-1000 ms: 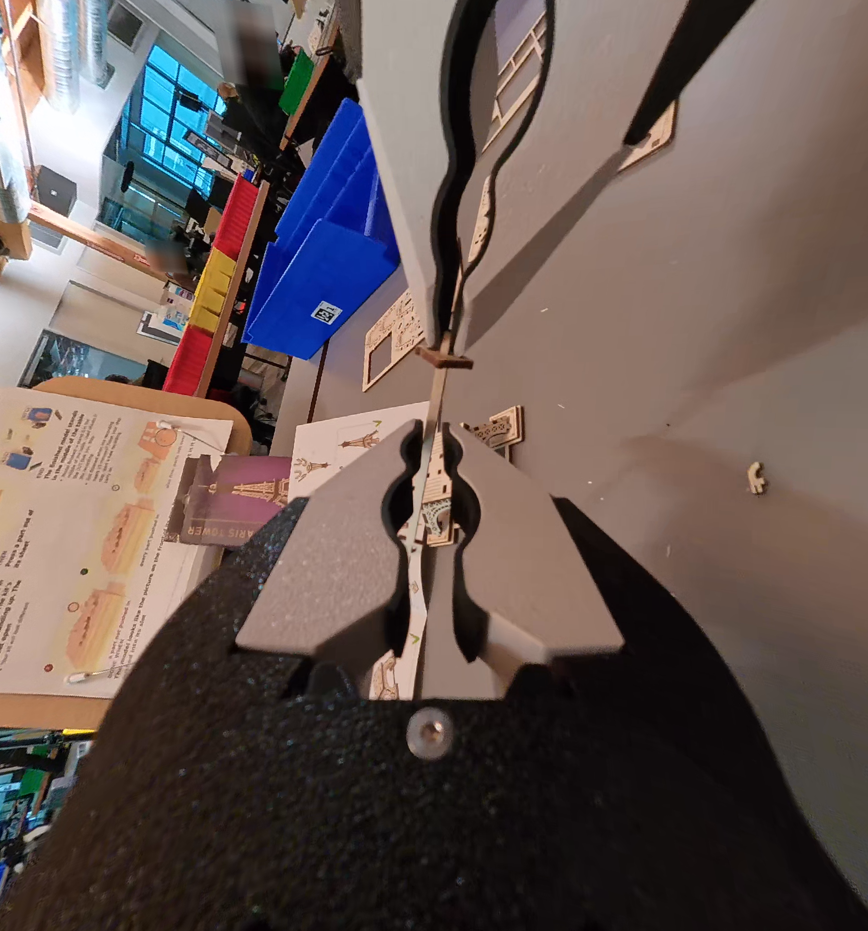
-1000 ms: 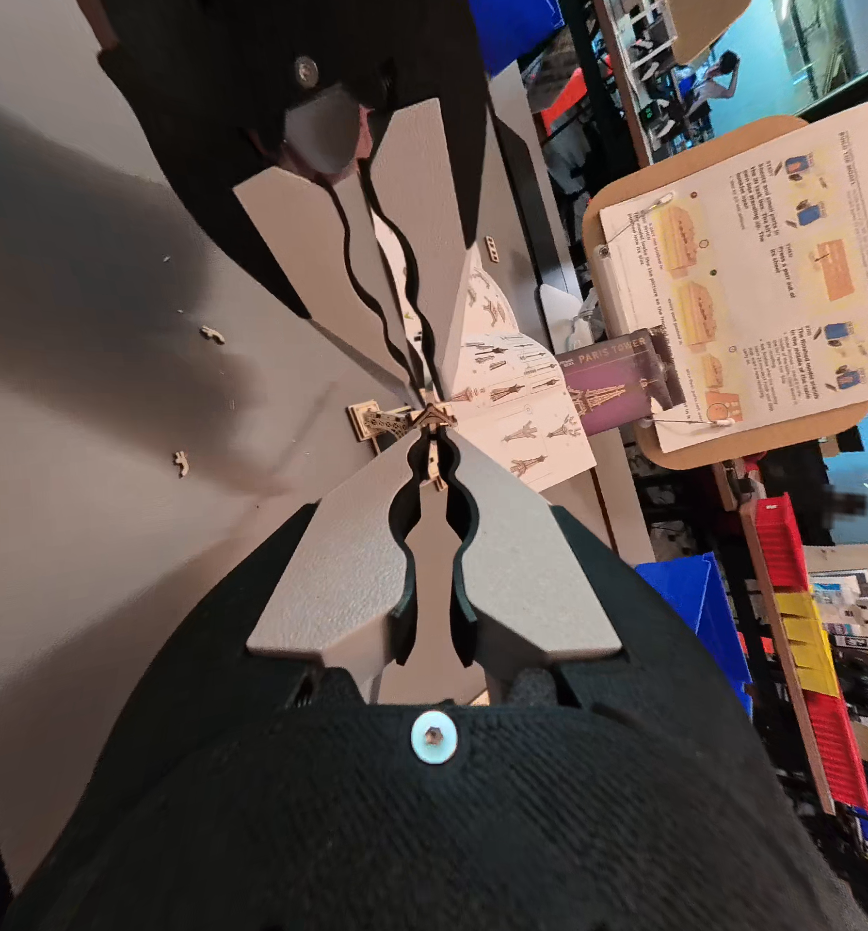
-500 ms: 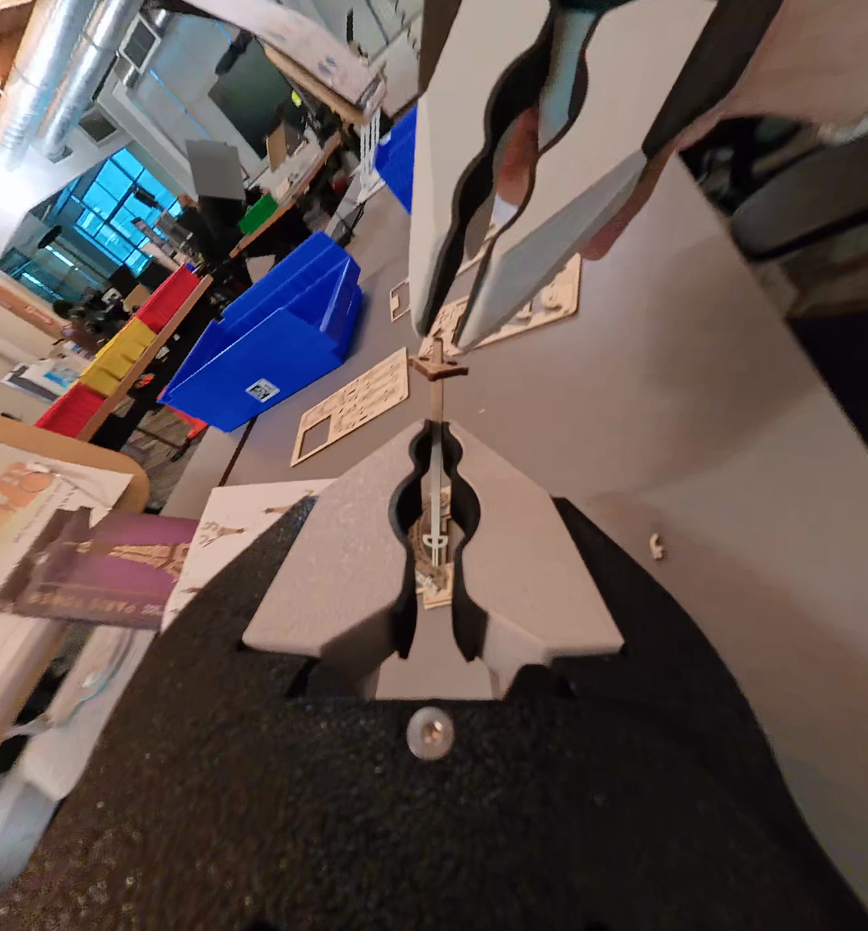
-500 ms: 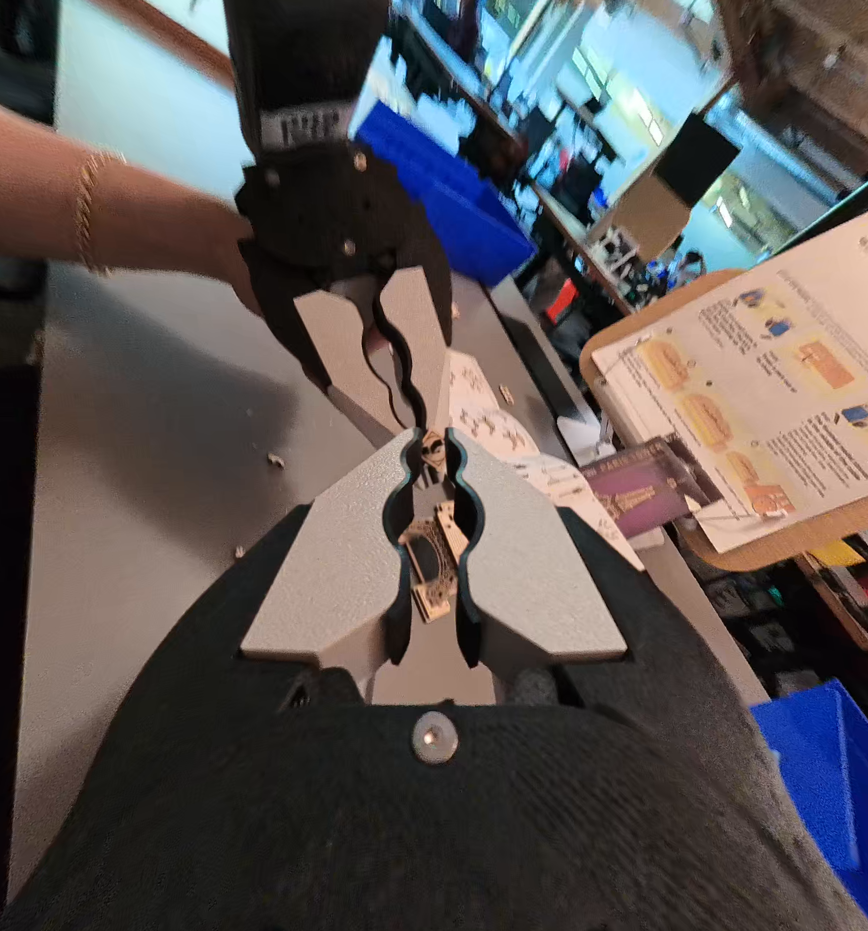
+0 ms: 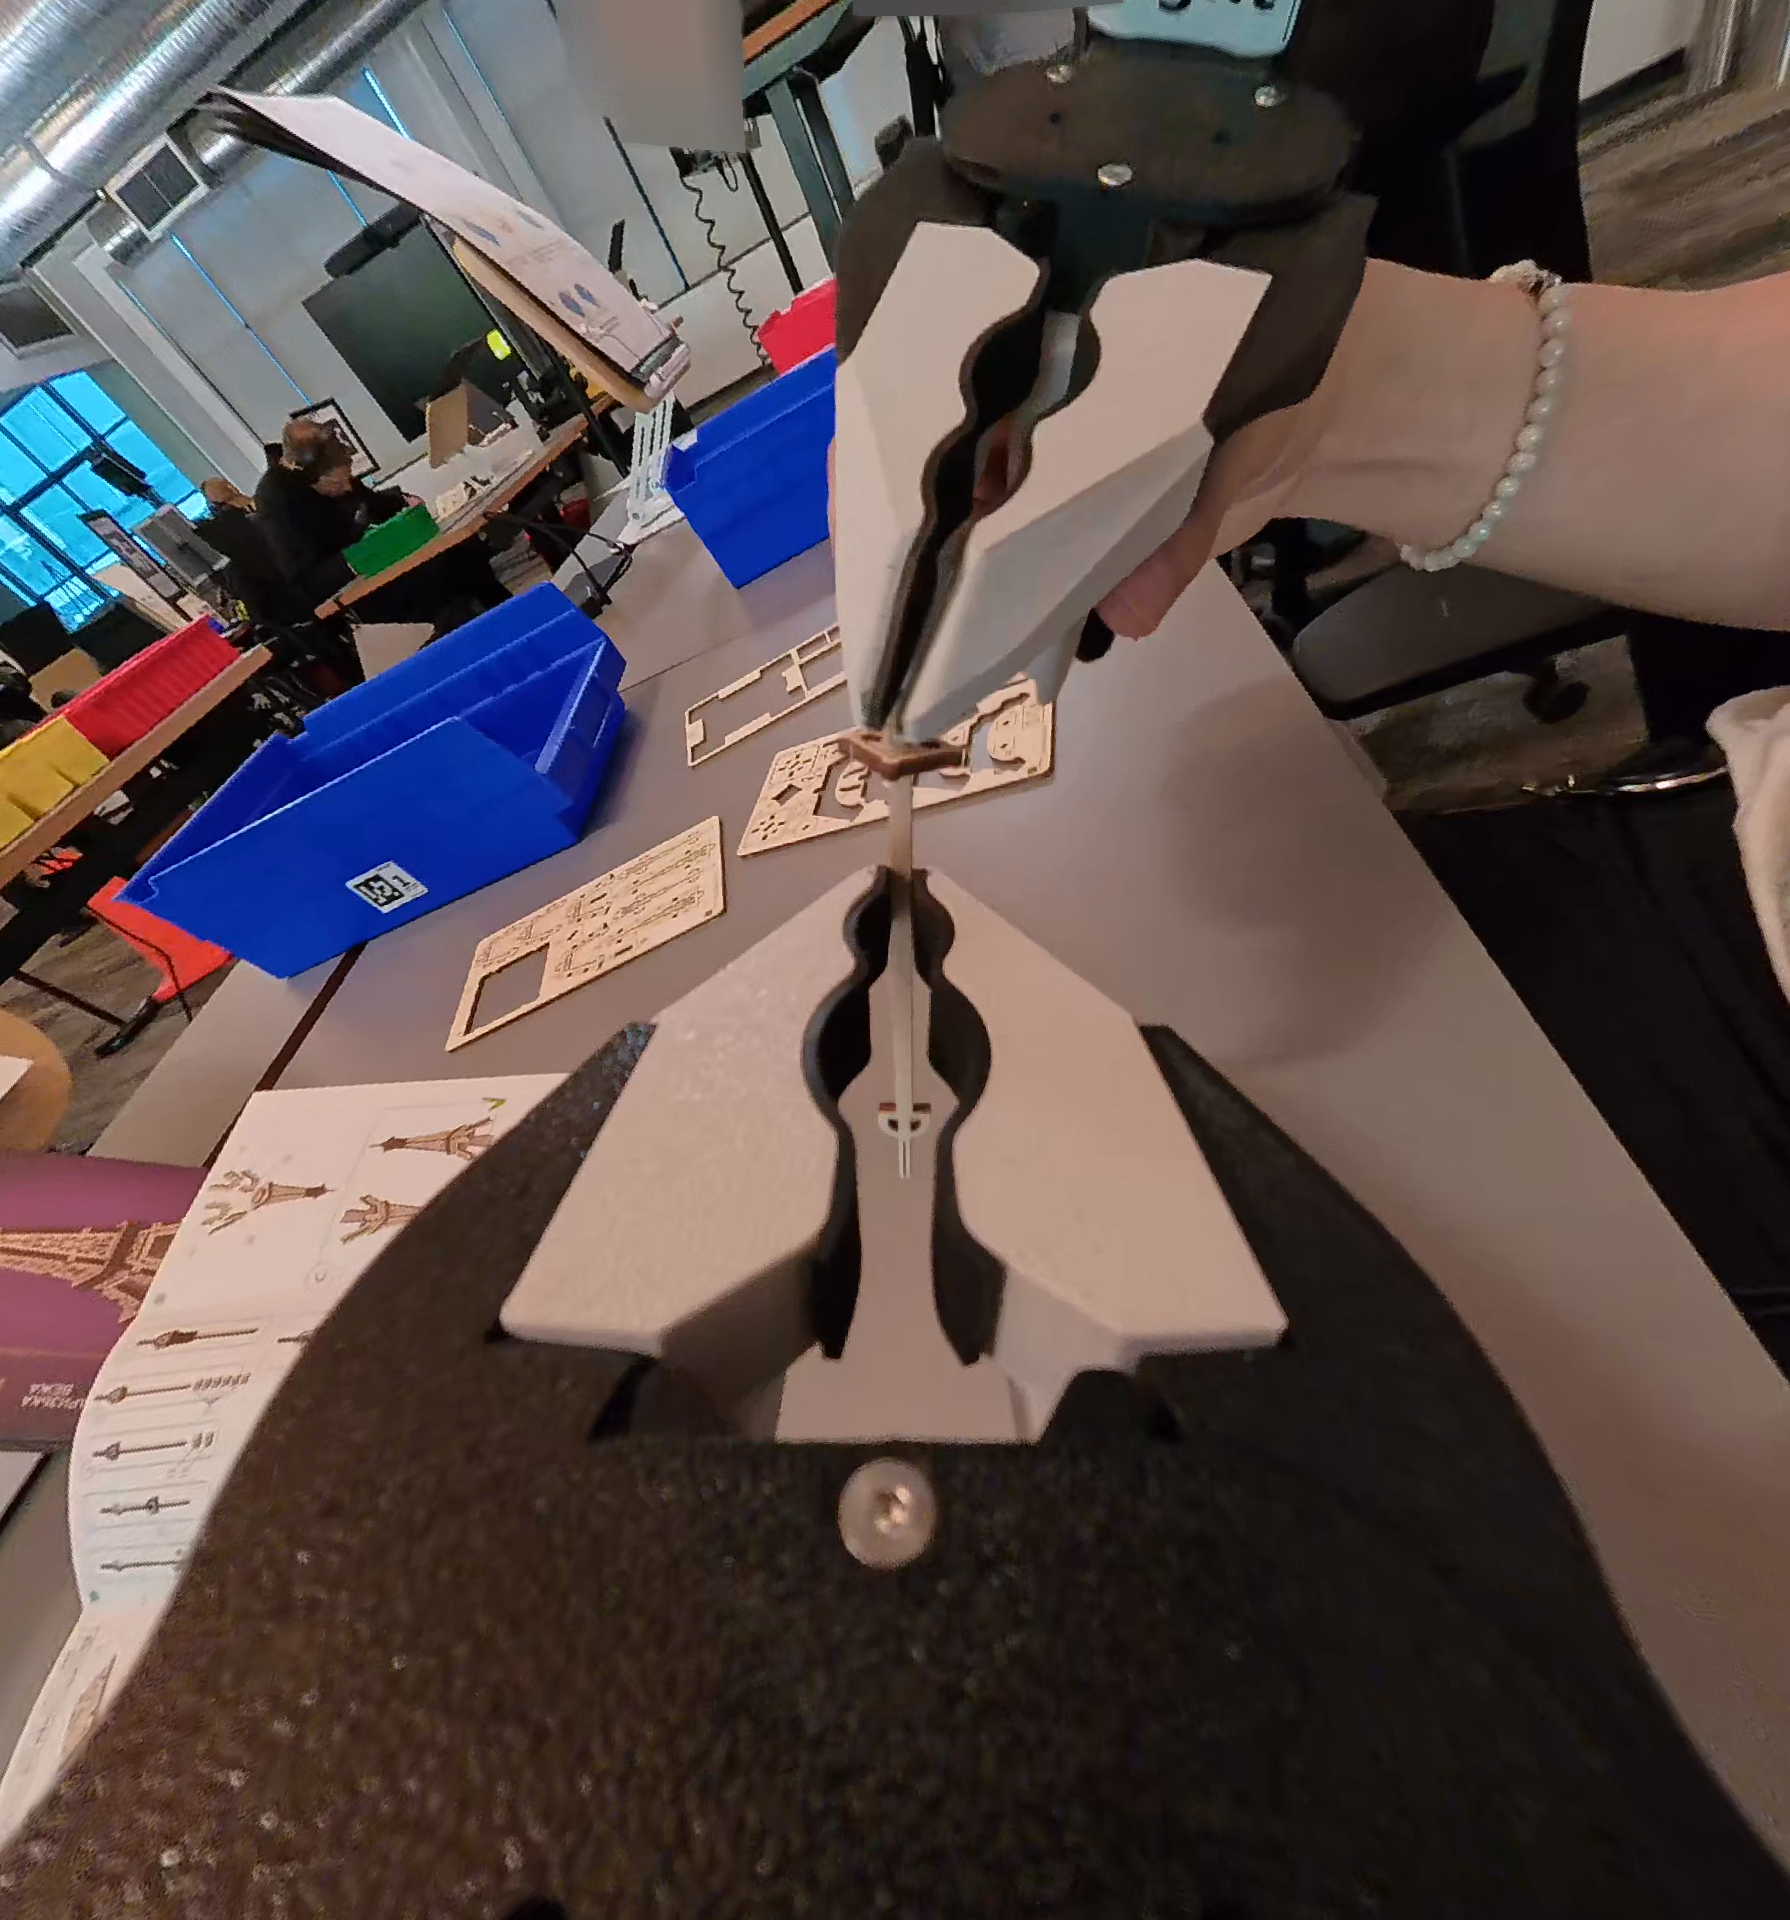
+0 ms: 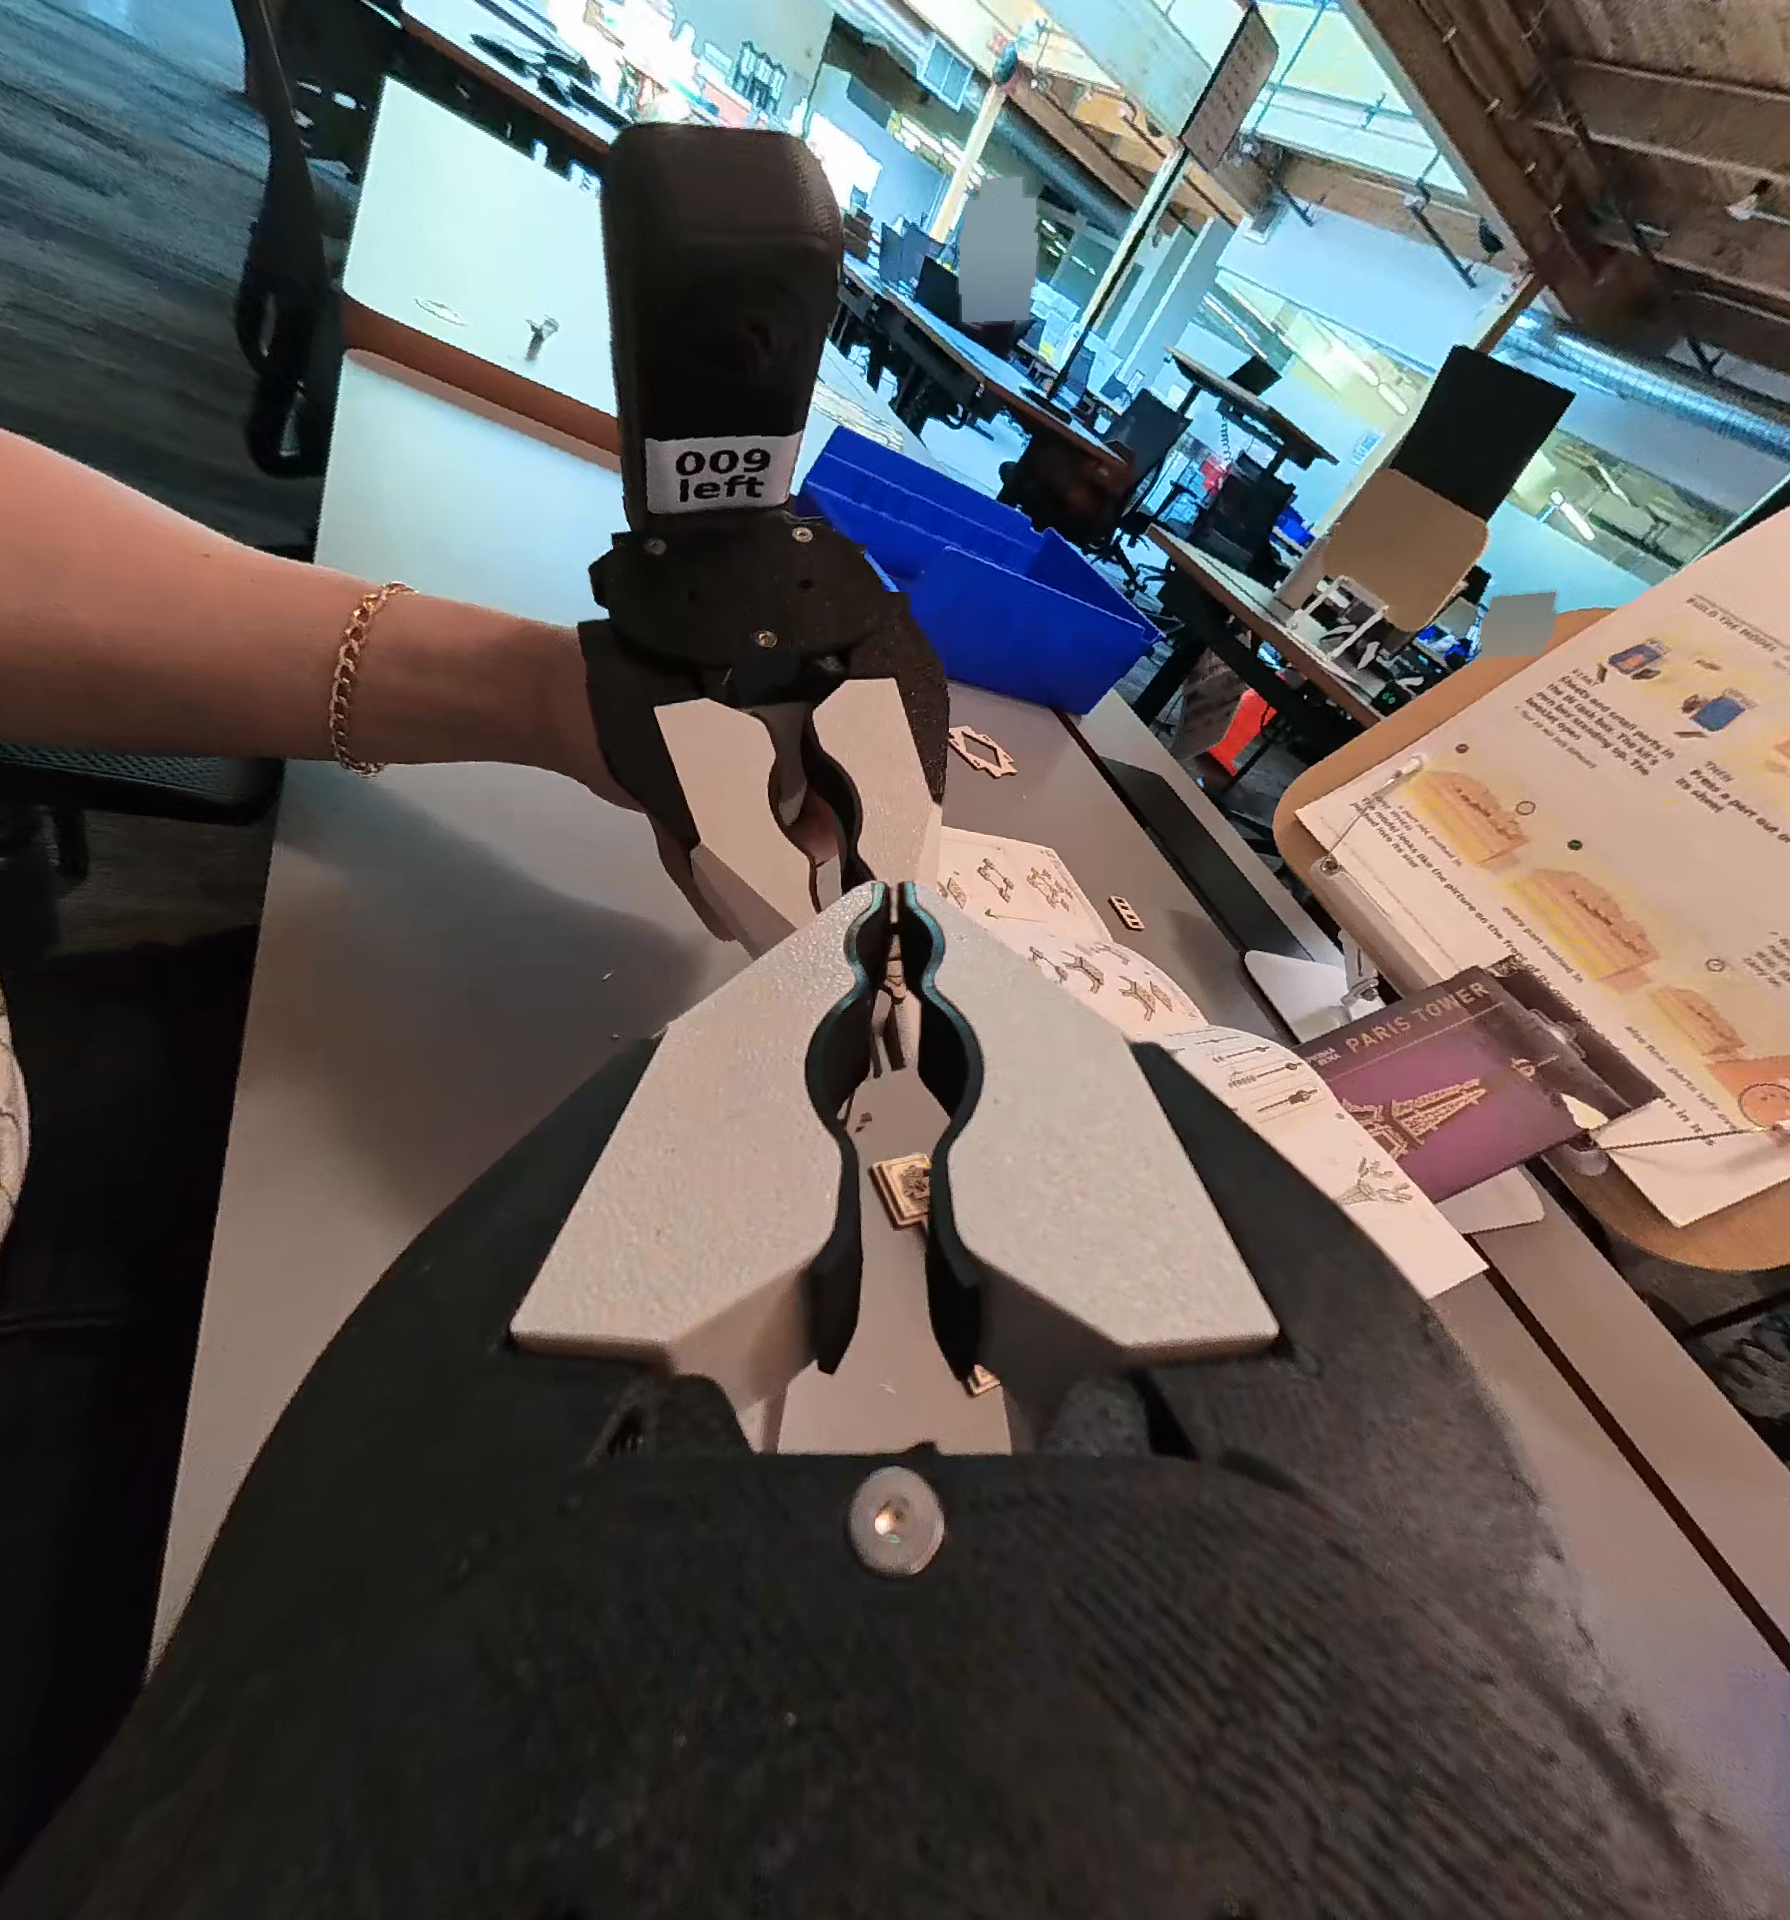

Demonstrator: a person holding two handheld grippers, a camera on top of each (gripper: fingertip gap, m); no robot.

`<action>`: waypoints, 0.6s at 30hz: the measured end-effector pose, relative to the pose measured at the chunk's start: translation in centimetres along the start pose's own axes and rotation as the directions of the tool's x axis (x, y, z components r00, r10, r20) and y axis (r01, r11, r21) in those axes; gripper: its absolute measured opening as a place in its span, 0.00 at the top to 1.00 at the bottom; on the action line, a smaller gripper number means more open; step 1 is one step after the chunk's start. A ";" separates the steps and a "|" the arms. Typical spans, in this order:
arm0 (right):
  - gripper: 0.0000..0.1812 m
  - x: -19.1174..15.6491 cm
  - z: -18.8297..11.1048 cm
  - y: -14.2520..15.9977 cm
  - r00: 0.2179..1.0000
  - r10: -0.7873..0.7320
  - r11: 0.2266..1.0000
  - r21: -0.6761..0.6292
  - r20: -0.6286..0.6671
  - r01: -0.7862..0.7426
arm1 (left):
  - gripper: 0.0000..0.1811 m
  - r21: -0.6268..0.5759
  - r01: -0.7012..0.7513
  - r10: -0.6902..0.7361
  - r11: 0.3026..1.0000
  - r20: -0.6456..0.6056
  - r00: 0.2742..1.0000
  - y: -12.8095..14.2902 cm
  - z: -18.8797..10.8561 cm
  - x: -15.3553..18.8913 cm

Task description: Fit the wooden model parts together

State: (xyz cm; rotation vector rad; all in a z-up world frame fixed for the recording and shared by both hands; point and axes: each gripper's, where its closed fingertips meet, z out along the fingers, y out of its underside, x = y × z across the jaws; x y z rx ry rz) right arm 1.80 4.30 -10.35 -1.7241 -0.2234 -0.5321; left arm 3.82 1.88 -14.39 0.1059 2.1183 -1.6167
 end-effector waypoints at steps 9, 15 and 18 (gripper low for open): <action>0.94 0.8 -0.1 -0.3 0.999 0.014 0.999 0.035 -0.038 -0.012 | 1.00 0.076 0.033 -0.033 0.997 -0.007 0.999 -0.4 -0.3 -0.2; 0.99 0.2 0.0 -0.3 1.000 0.031 0.999 0.042 0.001 -0.031 | 1.00 0.104 0.056 -0.054 0.993 -0.023 0.998 -0.5 -0.4 0.0; 0.99 0.1 -0.1 -0.3 0.999 0.042 0.998 0.048 0.018 -0.043 | 1.00 0.132 0.075 -0.070 0.988 -0.041 0.997 -0.7 -0.4 0.2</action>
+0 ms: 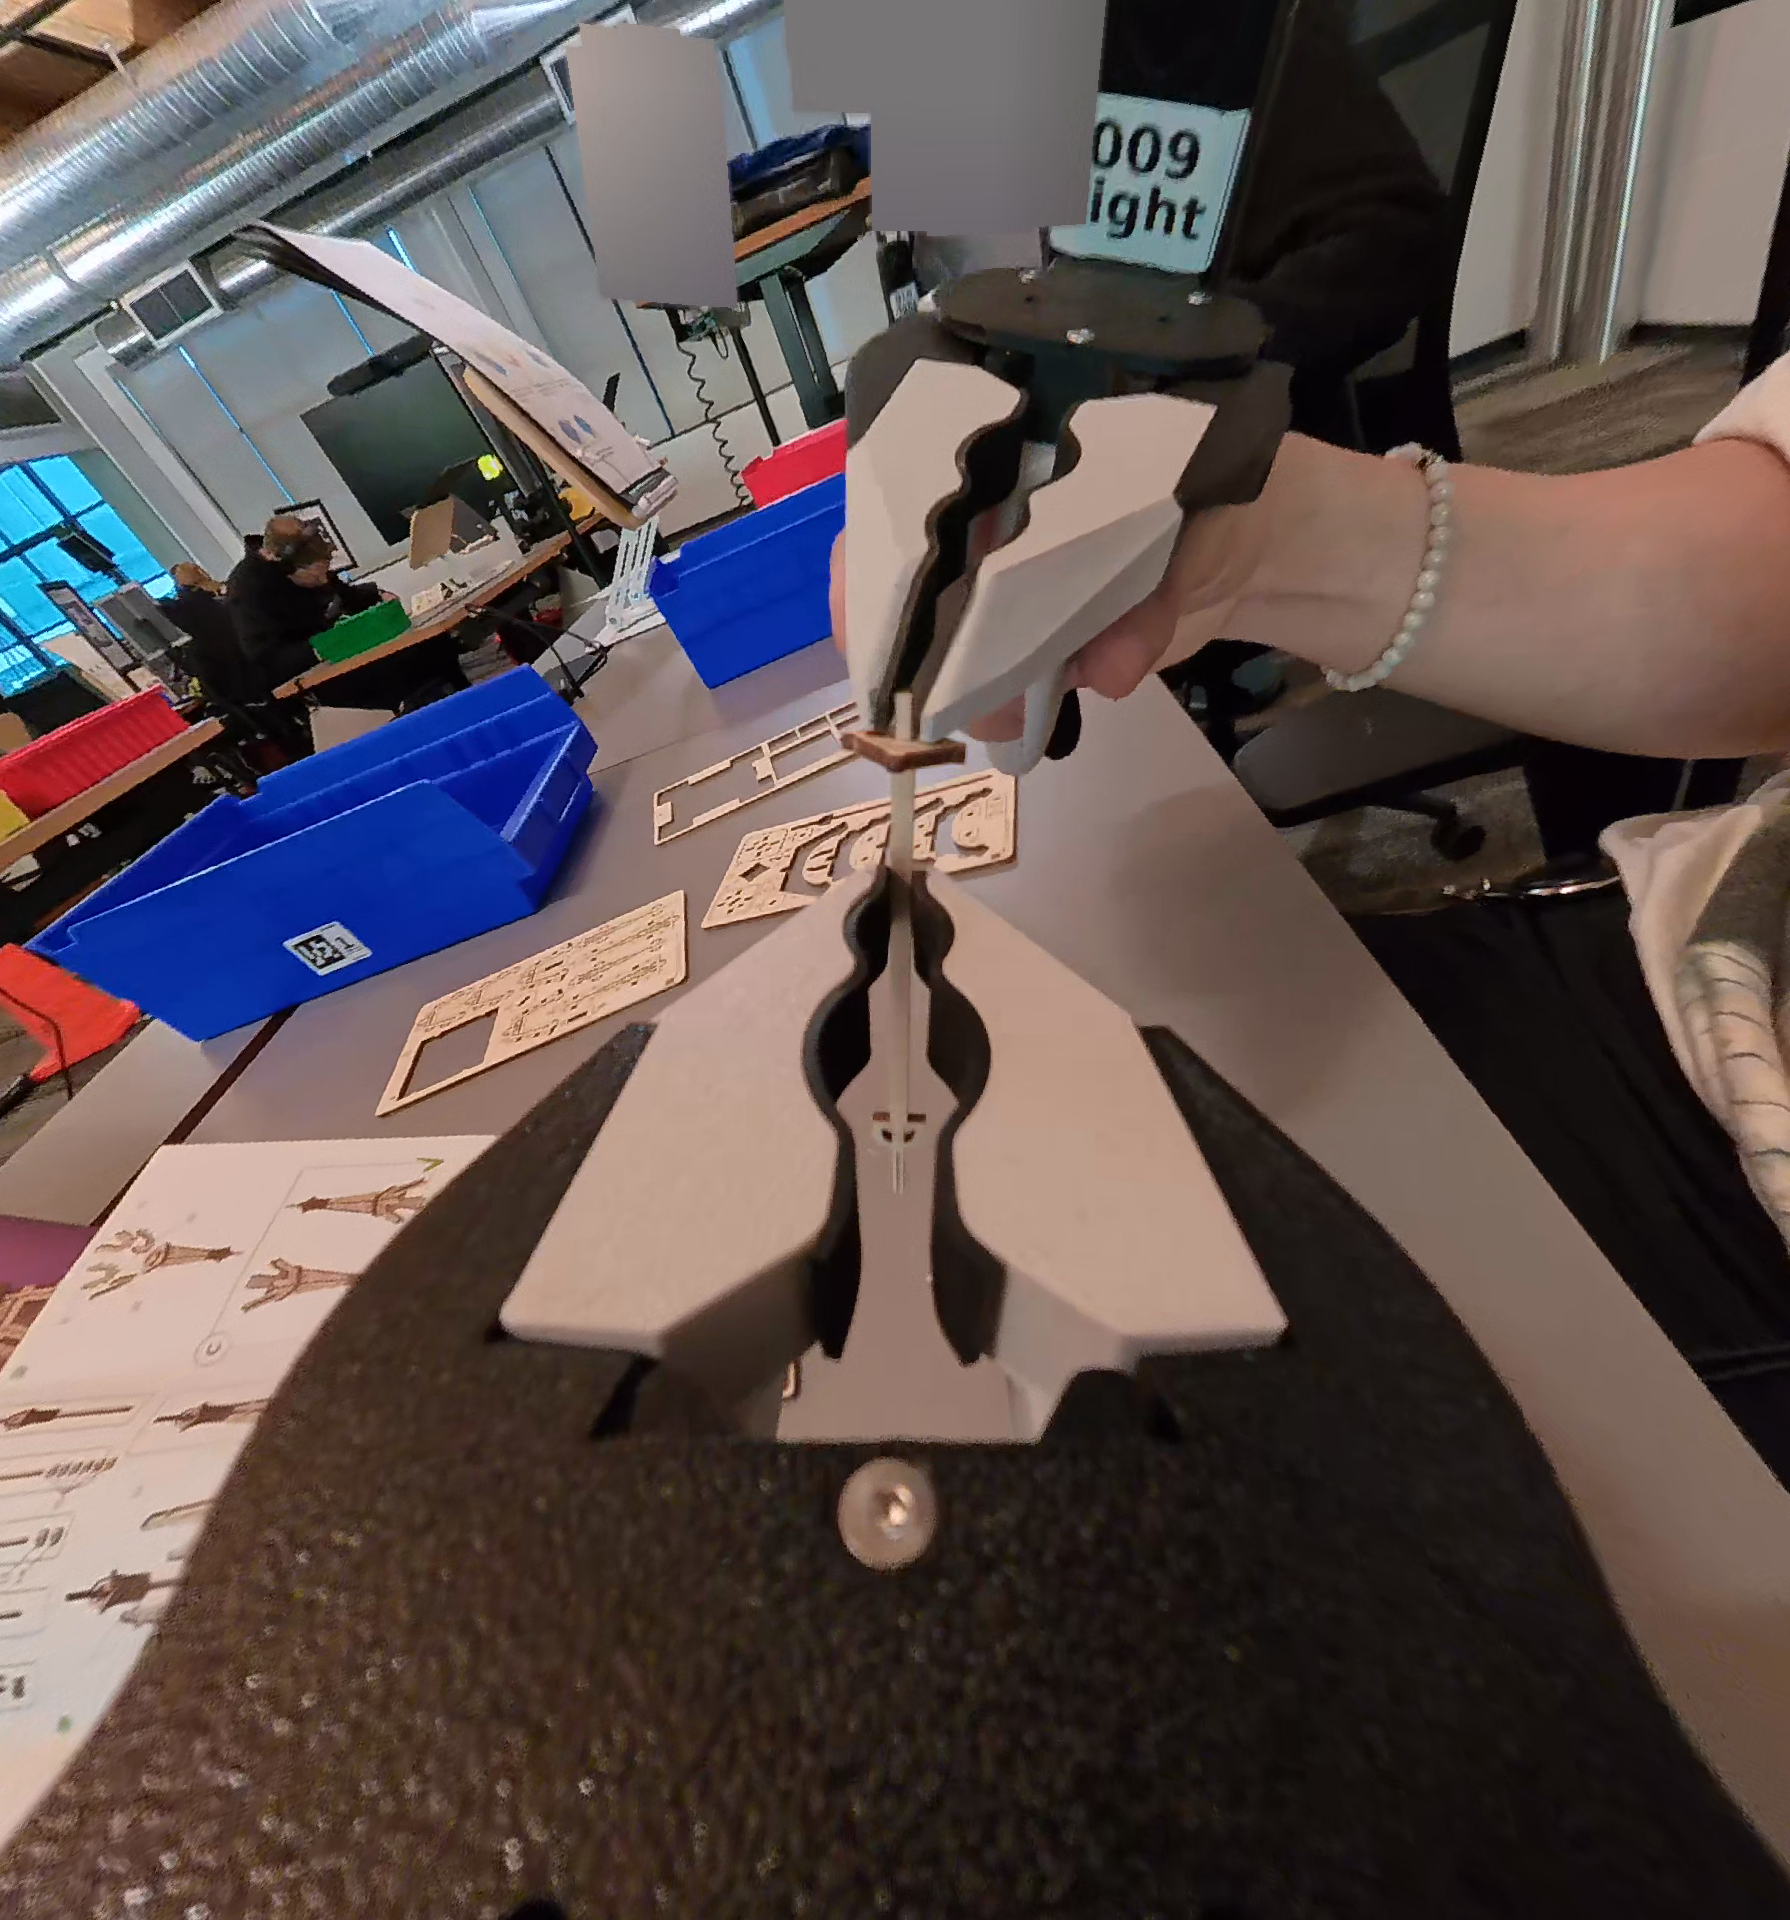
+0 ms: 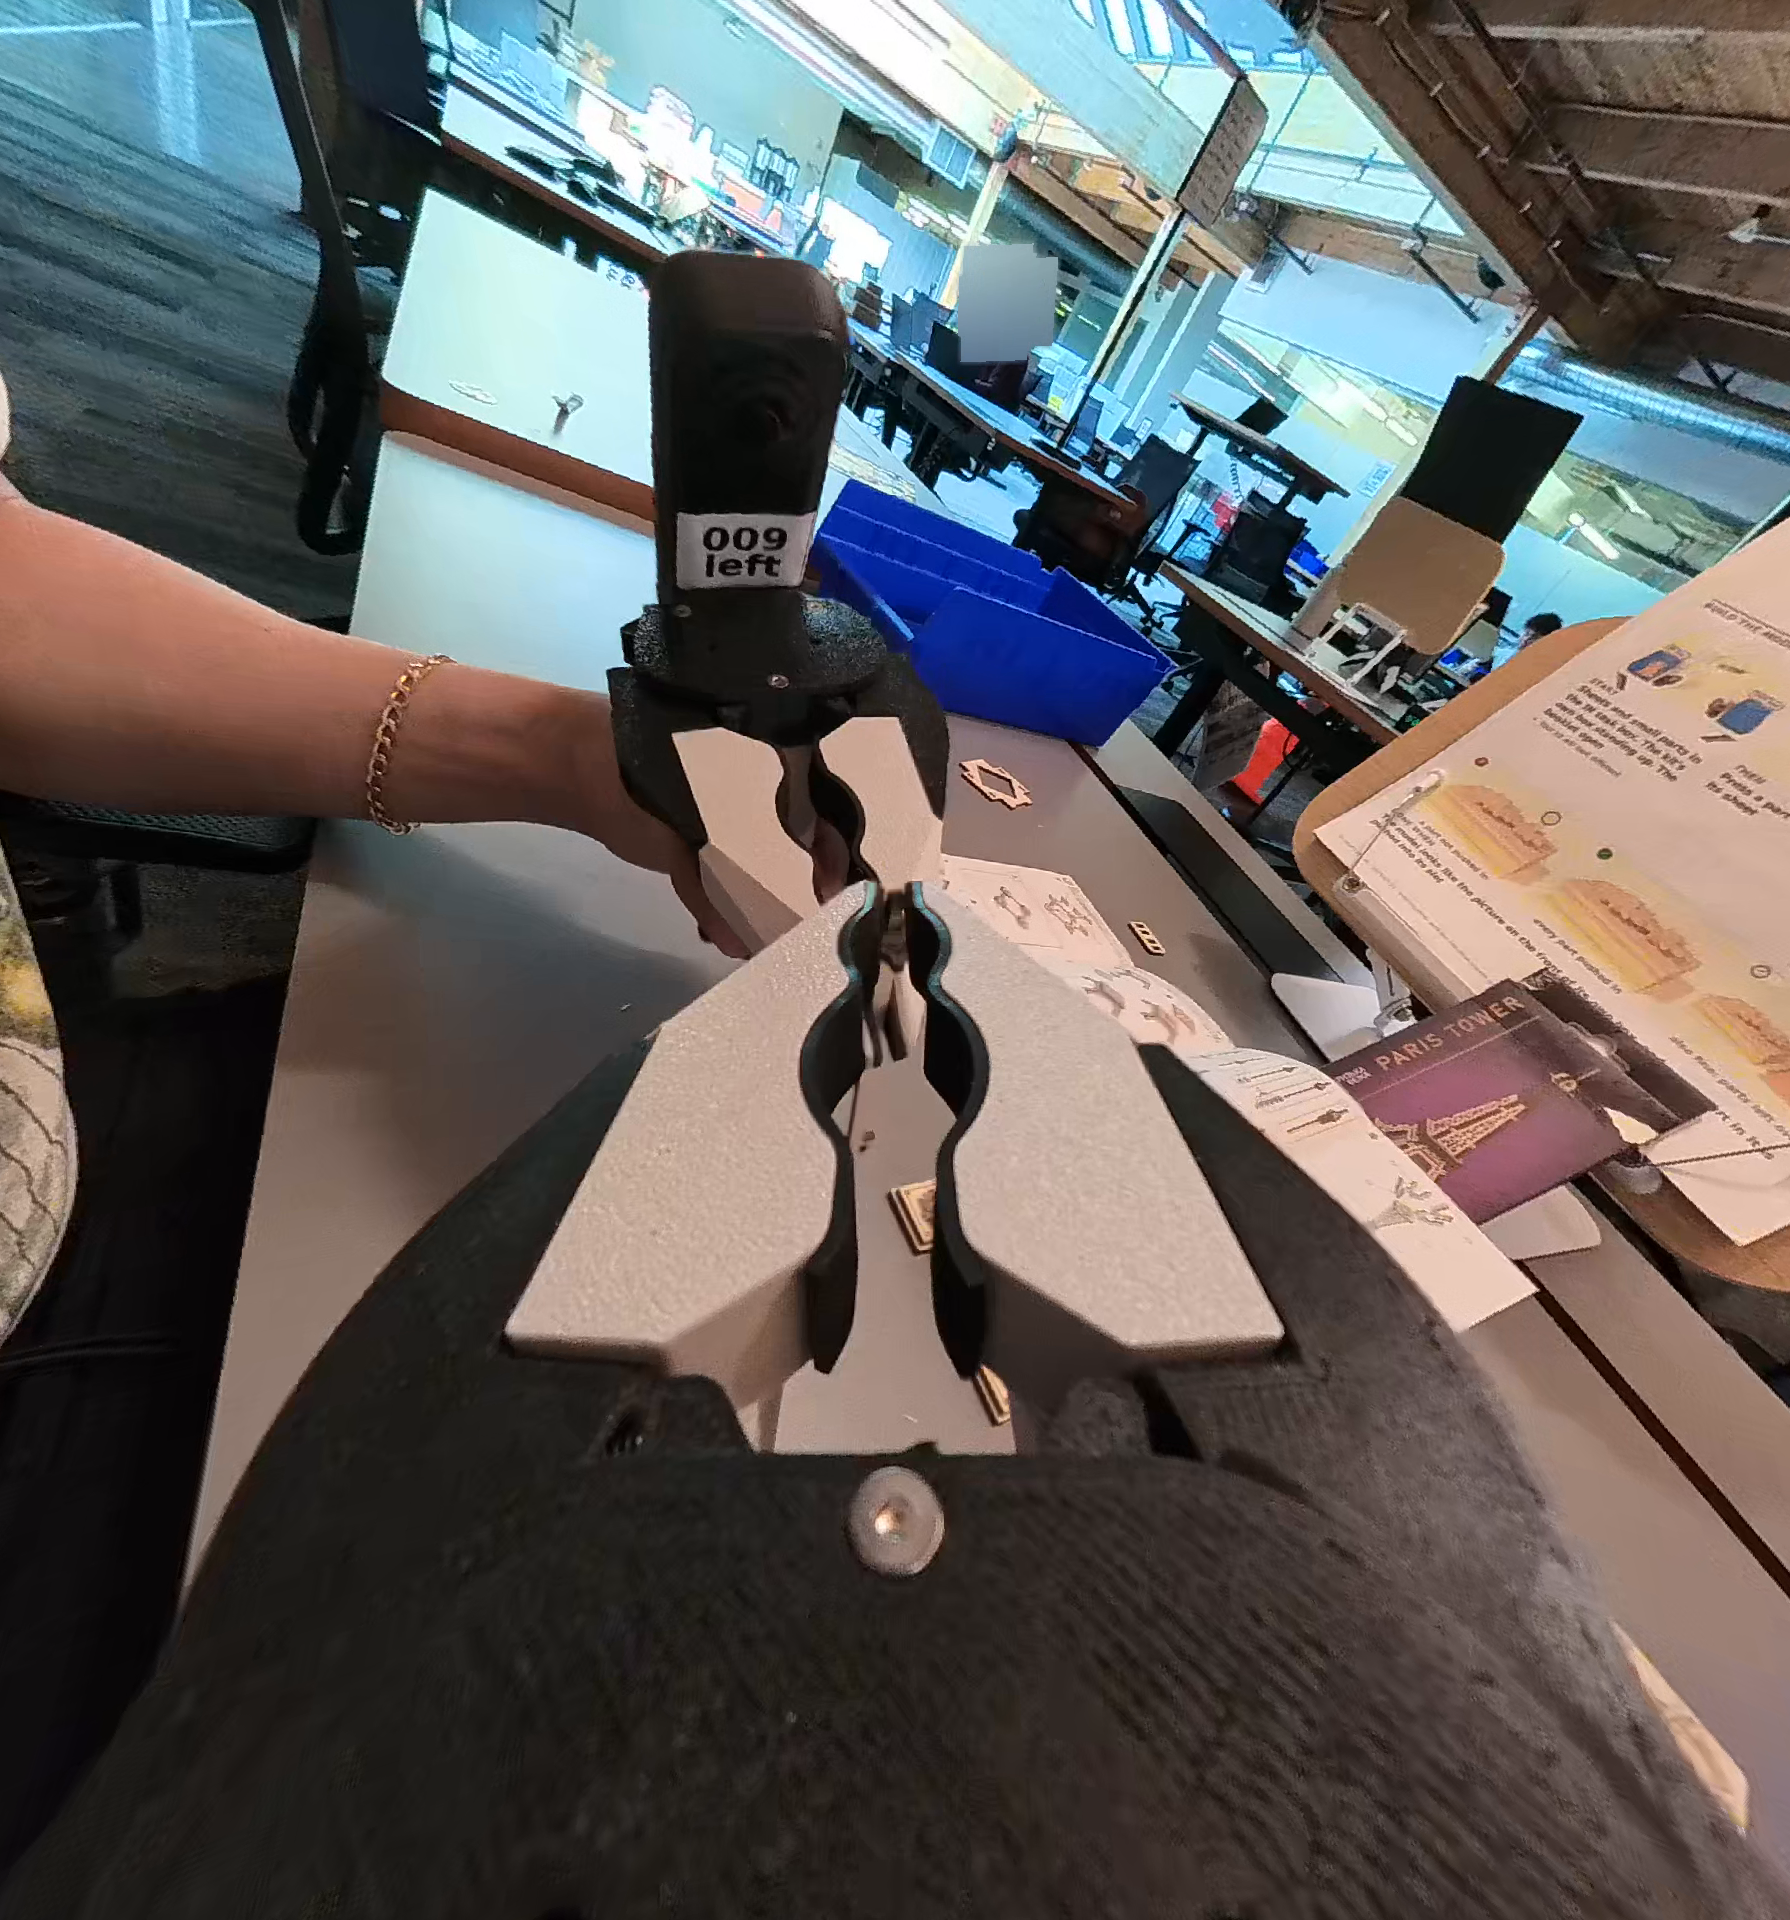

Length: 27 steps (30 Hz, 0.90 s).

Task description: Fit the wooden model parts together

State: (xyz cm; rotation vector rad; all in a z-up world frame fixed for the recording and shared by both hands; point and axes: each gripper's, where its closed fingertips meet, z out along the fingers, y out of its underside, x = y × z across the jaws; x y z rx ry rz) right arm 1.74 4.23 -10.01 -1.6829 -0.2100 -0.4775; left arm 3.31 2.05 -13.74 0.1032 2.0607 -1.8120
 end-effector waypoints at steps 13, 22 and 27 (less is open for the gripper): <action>1.00 0.0 -1.0 0.1 0.983 0.179 0.982 0.058 0.048 -0.181 | 1.00 0.004 0.029 -0.029 1.000 -0.038 0.999 -0.4 1.3 0.6; 1.00 0.3 -1.4 1.1 0.977 0.208 0.974 0.087 0.045 -0.211 | 1.00 -0.035 0.107 -0.109 0.994 -0.060 0.992 0.4 2.0 0.8; 1.00 0.2 -0.6 1.4 0.957 0.277 0.953 0.103 0.084 -0.284 | 1.00 -0.019 0.178 -0.179 0.984 -0.090 0.980 0.7 1.9 0.9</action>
